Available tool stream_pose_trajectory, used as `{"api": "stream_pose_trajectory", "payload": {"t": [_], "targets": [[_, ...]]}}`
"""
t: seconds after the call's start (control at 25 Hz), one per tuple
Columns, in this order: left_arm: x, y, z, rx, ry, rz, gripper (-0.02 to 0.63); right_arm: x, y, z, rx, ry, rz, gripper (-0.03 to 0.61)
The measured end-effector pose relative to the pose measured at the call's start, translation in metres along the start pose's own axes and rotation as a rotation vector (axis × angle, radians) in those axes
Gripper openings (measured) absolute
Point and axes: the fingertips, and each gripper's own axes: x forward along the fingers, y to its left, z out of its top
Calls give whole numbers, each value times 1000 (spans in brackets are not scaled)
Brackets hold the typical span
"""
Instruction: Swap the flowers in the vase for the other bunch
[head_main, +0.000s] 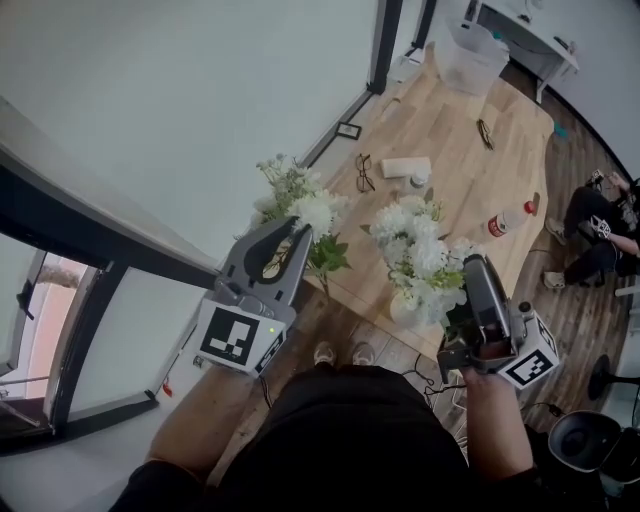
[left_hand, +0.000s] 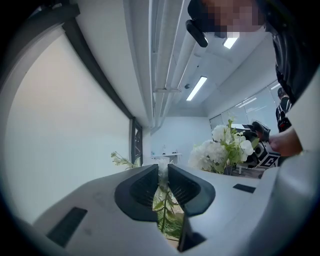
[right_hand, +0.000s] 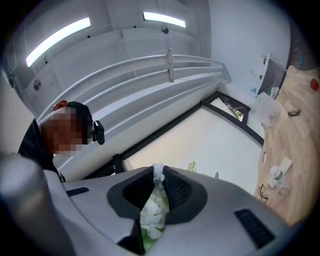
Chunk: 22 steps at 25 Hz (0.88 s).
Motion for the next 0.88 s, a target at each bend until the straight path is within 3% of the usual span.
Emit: {"api": "stream_pose_trajectory", "payload": {"t": [0.88], "targets": [[31, -27, -6, -17, -6, -93, 58, -73, -22, -7, 0, 22, -199, 72]]}}
